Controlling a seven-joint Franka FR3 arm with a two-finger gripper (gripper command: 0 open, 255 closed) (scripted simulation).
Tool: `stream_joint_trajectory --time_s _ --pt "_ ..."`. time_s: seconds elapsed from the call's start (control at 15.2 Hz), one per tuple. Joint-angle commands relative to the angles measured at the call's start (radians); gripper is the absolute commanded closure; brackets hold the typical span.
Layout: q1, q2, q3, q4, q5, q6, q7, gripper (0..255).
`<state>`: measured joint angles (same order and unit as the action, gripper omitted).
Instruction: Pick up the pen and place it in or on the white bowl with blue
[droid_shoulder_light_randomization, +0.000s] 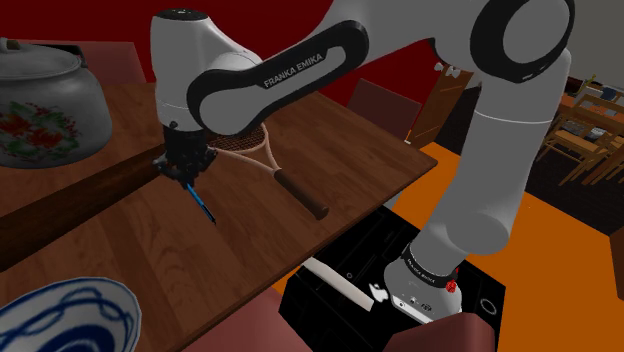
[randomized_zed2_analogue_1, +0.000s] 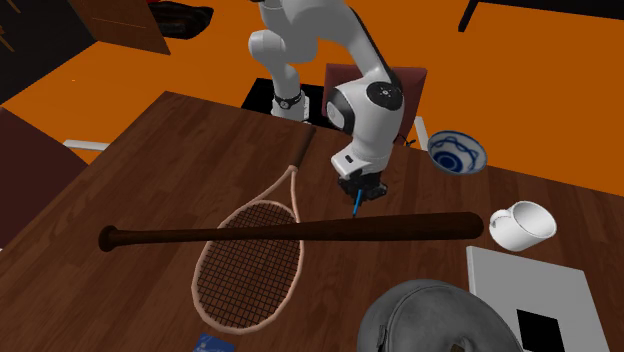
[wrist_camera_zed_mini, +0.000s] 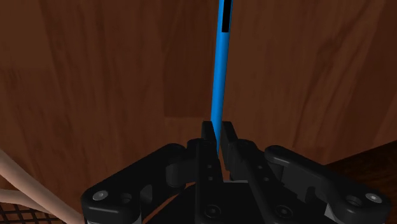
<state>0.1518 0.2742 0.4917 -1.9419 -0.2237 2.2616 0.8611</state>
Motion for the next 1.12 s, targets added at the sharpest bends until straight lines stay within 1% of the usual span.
stream_joint_trajectory --time_s 0.0,1.06 --pt "-0.003 -0.012 0.003 0.01 0.01 -0.021 -0.008 255" --pt "-0.016 -0.095 0.022 0.131 0.074 -0.211 -0.056 255"
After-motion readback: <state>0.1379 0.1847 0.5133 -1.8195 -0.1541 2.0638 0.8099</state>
